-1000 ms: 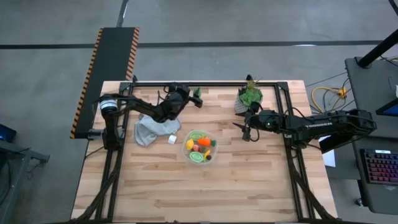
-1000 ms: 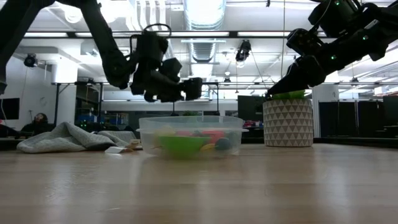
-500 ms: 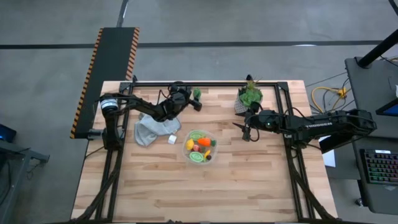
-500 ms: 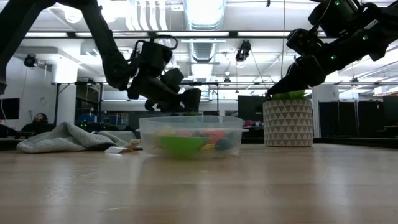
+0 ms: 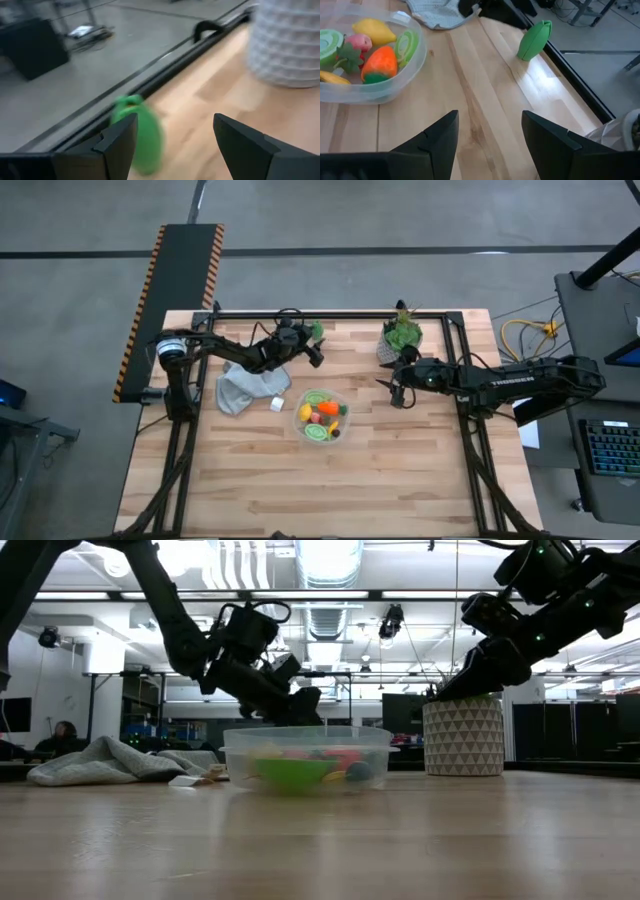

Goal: Pick and placing Produce into tupperware
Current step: Put the green corn into the transparent bin

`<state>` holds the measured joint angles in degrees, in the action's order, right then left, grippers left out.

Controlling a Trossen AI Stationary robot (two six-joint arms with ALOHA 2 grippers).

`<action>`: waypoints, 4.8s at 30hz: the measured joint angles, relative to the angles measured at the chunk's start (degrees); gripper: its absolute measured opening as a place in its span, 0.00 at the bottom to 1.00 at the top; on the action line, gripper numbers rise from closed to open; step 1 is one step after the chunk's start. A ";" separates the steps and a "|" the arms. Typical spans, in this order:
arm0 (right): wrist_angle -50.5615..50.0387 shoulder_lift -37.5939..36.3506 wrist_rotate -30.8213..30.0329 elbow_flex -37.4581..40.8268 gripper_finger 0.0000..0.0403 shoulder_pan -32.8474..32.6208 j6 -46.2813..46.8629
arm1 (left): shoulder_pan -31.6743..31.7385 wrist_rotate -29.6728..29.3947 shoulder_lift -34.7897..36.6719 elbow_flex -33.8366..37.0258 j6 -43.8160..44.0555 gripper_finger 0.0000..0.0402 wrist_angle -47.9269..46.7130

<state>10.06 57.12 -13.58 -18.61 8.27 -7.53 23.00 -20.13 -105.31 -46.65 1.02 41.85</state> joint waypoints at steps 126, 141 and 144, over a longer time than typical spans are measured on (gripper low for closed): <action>-2.33 0.00 0.00 0.00 0.52 0.00 0.04 | 8.02 7.22 -8.01 -15.59 11.91 0.60 -25.36; -2.34 -0.02 0.00 0.00 0.52 0.01 0.14 | 8.02 7.22 -7.96 -15.74 11.71 0.44 -25.30; -2.35 -0.02 0.00 0.00 0.52 0.00 0.09 | 8.02 8.86 -7.32 -15.74 13.46 0.44 -25.78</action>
<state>7.71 57.10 -13.58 -18.61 8.27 -7.44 31.03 -11.26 -112.63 -62.39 14.48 16.07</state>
